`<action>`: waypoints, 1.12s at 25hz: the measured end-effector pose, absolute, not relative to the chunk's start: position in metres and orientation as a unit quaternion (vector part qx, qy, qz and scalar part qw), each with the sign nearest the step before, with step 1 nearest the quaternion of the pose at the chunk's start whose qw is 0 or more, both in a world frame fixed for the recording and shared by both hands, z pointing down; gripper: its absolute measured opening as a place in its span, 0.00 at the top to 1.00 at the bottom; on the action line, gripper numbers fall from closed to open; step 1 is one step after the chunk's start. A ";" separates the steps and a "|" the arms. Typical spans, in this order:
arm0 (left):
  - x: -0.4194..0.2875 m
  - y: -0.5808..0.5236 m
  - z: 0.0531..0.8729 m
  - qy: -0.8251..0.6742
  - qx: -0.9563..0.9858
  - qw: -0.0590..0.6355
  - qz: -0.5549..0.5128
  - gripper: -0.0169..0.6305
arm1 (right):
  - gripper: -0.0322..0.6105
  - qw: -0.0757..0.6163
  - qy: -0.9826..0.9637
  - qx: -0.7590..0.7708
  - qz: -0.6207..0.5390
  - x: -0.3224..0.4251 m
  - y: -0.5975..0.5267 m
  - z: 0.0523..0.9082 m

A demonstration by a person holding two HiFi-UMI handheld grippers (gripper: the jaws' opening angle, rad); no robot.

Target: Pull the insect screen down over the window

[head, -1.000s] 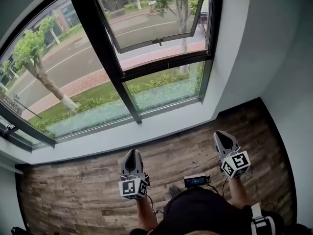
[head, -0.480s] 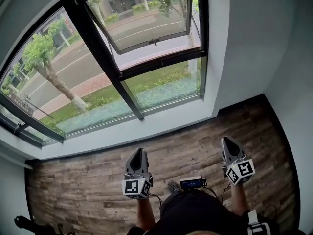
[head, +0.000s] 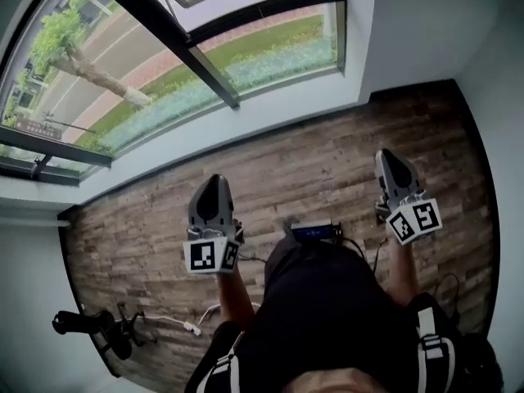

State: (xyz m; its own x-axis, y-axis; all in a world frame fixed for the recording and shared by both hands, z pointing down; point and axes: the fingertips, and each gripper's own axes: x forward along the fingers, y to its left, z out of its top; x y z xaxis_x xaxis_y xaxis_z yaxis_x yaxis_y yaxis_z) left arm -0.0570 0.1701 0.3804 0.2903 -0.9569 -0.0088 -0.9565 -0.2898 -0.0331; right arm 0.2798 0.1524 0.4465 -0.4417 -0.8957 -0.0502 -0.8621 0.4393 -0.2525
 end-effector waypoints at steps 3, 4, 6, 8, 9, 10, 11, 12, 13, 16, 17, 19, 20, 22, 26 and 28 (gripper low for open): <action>-0.051 0.163 0.358 0.580 -0.813 0.049 0.017 0.93 | 0.92 0.113 0.843 -0.521 -0.069 0.279 0.150 0.420; -0.049 0.163 0.362 0.573 -0.818 0.049 0.020 0.93 | 0.92 0.113 0.841 -0.525 -0.067 0.279 0.152 0.421; -0.047 0.162 0.374 0.562 -0.826 0.032 0.025 0.93 | 0.92 0.110 0.833 -0.536 -0.078 0.282 0.157 0.431; -0.049 0.161 0.380 0.556 -0.831 0.017 0.030 0.93 | 0.92 0.110 0.827 -0.544 -0.094 0.281 0.161 0.439; -0.051 0.160 0.380 0.553 -0.832 0.015 0.033 0.93 | 0.92 0.109 0.825 -0.546 -0.098 0.278 0.161 0.441; -0.055 0.158 0.381 0.551 -0.833 0.014 0.036 0.93 | 0.92 0.107 0.825 -0.546 -0.100 0.274 0.159 0.443; -0.058 0.156 0.382 0.550 -0.834 0.013 0.039 0.93 | 0.92 0.107 0.825 -0.546 -0.100 0.270 0.156 0.444; -0.063 0.153 0.385 0.551 -0.834 0.013 0.042 0.93 | 0.92 0.109 0.825 -0.546 -0.100 0.266 0.153 0.445; -0.068 0.151 0.388 0.552 -0.833 0.012 0.046 0.93 | 0.92 0.110 0.825 -0.546 -0.100 0.262 0.151 0.447; -0.084 0.151 0.401 0.553 -0.831 0.000 0.052 0.93 | 0.92 0.104 0.826 -0.545 -0.100 0.245 0.154 0.455; -0.088 0.152 0.403 0.553 -0.831 -0.004 0.052 0.93 | 0.92 0.100 0.827 -0.543 -0.102 0.239 0.156 0.455; -0.092 0.154 0.402 0.552 -0.832 -0.009 0.056 0.93 | 0.93 0.096 0.833 -0.536 -0.101 0.229 0.158 0.450; -0.092 0.154 0.400 0.550 -0.833 -0.009 0.060 0.93 | 0.93 0.096 0.836 -0.531 -0.097 0.226 0.158 0.446; -0.090 0.151 0.397 0.547 -0.835 -0.007 0.068 0.93 | 0.94 0.094 0.843 -0.523 -0.088 0.222 0.157 0.440; -0.091 0.155 0.402 0.550 -0.832 -0.027 0.069 0.93 | 0.94 0.078 0.854 -0.504 -0.101 0.210 0.157 0.447; -0.096 0.158 0.407 0.552 -0.830 -0.038 0.066 0.93 | 0.94 0.072 0.863 -0.490 -0.103 0.195 0.158 0.449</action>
